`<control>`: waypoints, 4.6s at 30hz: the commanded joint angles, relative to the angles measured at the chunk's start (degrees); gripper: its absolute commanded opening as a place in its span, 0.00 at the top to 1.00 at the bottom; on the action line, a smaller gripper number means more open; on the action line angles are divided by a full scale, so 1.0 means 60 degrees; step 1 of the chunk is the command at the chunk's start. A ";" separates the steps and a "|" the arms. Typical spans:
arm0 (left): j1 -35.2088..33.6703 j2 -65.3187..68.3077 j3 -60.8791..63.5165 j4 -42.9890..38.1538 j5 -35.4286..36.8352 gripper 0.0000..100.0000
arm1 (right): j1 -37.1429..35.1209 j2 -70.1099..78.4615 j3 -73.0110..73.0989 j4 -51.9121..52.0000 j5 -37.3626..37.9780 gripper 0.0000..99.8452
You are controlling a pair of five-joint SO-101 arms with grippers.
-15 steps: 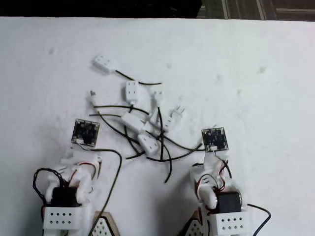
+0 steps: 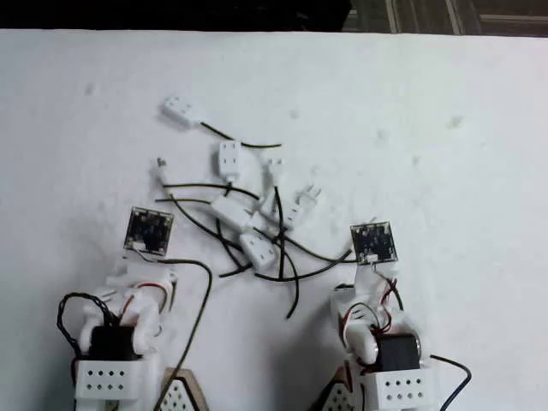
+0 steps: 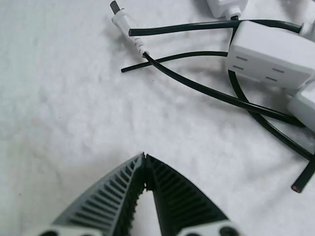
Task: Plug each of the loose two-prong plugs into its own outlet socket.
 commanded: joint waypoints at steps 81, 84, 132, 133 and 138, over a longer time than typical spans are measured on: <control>0.1267 0.8608 -0.8615 -0.0044 -0.6476 0.74 | 0.0051 -0.0095 0.0103 -0.0095 -0.0059 0.98; 0.1385 1.0249 -0.9524 -0.0073 -0.7297 0.71 | 0.0051 -0.0095 0.0103 -0.0095 -0.0088 0.98; 0.3231 1.3223 -1.2894 0.4777 -0.6623 0.98 | 0.0095 -0.0095 0.0103 -0.0095 -0.0117 0.98; 0.3231 1.3092 -1.2630 0.4835 -0.6418 0.98 | 0.0095 -0.0095 0.0103 -0.0095 -0.0117 0.98; 0.3055 1.2388 -1.0901 0.4777 -0.5363 0.98 | 0.0110 -0.0095 0.0103 -0.0095 -0.0059 0.98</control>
